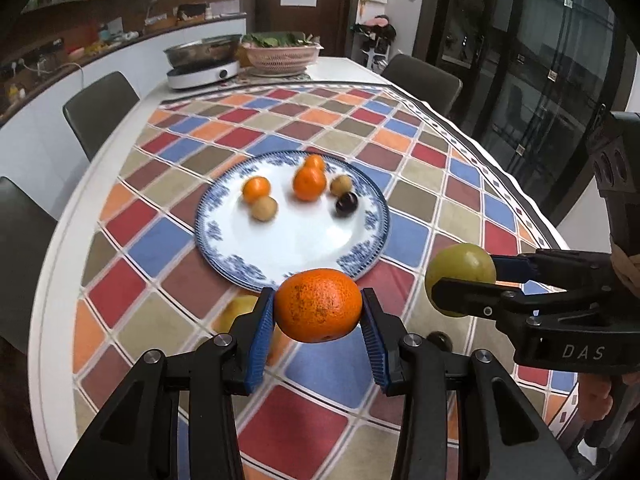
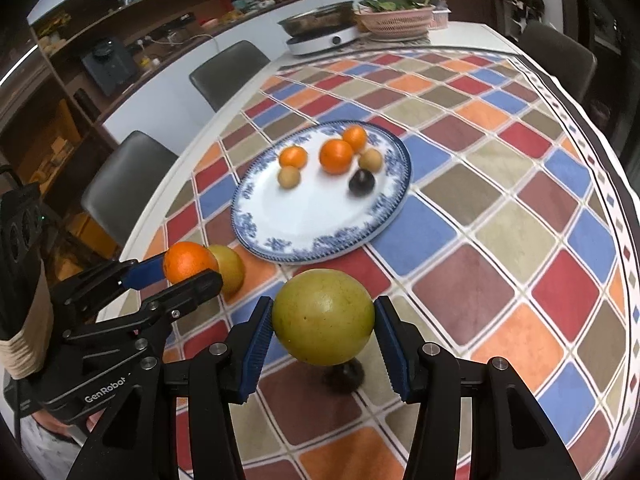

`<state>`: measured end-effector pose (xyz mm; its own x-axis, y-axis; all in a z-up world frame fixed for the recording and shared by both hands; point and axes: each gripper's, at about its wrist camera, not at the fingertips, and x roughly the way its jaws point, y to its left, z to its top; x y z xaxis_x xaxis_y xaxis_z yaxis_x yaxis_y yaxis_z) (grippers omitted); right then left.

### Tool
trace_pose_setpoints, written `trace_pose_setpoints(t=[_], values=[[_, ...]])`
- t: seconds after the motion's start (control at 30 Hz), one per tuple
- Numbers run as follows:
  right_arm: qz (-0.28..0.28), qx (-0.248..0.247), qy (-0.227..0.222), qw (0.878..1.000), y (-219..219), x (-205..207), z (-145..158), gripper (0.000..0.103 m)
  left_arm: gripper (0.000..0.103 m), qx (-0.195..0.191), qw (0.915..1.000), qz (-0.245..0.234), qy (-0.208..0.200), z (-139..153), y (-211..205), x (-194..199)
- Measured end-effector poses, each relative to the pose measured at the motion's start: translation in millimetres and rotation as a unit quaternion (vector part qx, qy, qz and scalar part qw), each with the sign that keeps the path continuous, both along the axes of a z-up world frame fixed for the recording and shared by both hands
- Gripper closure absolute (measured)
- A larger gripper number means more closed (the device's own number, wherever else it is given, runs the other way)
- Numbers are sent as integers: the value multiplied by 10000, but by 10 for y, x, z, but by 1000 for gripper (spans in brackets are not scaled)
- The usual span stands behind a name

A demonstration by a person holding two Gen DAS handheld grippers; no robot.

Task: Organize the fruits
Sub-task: 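Carry the orange and green fruit onto the plate and open both tools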

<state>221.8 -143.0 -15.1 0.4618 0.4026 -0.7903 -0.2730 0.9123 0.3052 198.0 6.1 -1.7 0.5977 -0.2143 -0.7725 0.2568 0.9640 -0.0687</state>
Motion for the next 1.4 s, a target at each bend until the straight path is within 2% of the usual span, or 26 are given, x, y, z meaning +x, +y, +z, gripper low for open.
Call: trace_pose_setpoints(t=[0.3, 0.53, 0.77, 1.07, 1.4], values=[[364, -263, -246, 9987, 256, 219, 174, 51, 61, 197, 9997, 57, -150, 51, 166, 197], [606, -460, -299, 9967, 404, 444, 176, 51, 61, 287, 9995, -22, -107, 0, 262, 454], [642, -513, -69, 9966, 495, 757, 15, 51, 61, 347, 9994, -89, 5, -170, 345, 754], [543, -394, 246, 9974, 550, 1088, -247, 51, 61, 191, 9992, -170, 311, -411, 414, 1071], [521, -350, 482, 9969, 600, 1309, -386, 51, 61, 266, 9983, -179, 491, -553, 433, 1254]])
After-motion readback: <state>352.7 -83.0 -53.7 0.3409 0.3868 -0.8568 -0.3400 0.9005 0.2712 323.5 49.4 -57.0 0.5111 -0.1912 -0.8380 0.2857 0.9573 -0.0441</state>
